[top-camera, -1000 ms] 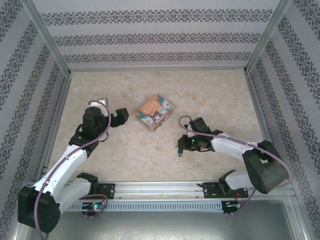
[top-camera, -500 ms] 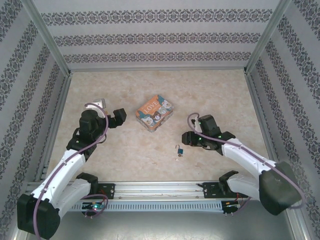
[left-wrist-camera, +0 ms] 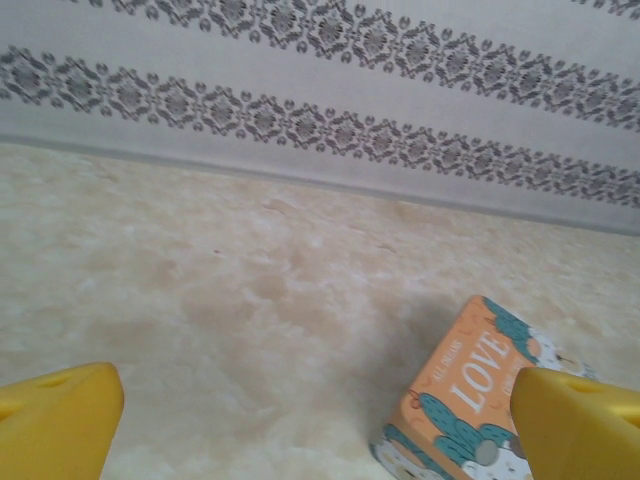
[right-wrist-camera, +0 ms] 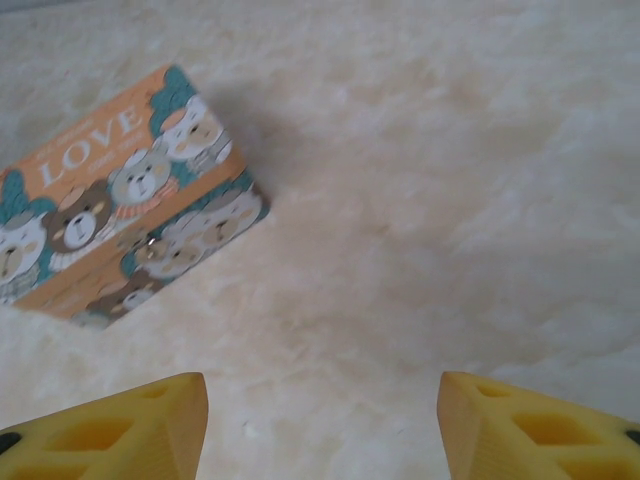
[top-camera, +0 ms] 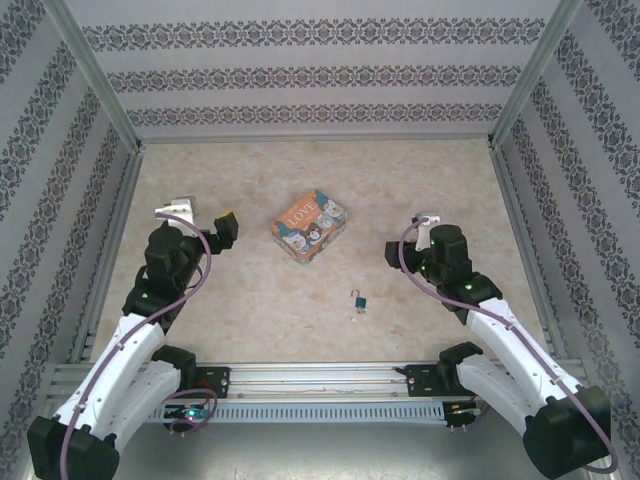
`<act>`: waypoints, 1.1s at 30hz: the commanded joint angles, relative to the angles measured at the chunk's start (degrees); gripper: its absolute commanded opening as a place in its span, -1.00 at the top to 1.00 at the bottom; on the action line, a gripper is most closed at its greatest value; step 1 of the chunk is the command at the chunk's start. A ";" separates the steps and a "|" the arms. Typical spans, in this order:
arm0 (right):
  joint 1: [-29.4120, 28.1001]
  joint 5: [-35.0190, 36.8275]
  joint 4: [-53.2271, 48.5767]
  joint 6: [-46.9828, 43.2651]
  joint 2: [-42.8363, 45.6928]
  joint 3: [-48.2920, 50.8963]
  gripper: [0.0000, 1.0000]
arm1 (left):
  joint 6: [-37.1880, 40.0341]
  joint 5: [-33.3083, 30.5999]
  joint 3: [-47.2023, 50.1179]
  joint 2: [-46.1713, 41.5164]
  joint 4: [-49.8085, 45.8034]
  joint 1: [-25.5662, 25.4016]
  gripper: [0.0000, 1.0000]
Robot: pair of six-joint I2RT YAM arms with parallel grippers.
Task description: Unlock the padlock with the key
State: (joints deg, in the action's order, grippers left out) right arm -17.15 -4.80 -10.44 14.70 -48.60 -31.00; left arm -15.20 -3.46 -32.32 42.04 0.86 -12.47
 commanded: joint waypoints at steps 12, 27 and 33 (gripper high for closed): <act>9.64 10.34 25.10 -10.25 -2.04 9.83 -0.97 | 10.90 -19.19 7.49 2.35 19.00 1.31 -0.99; 11.96 9.11 45.74 -14.31 -15.08 13.47 -0.97 | 10.63 -16.70 9.52 12.97 23.41 2.58 -0.99; 12.45 8.40 54.93 -14.13 -20.92 14.66 -0.97 | 10.43 -15.02 10.34 18.50 26.96 3.39 -0.99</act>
State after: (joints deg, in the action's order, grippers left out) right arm -5.34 4.05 36.56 1.08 -67.79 -17.69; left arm -4.75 -19.70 -22.76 59.09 23.29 -10.02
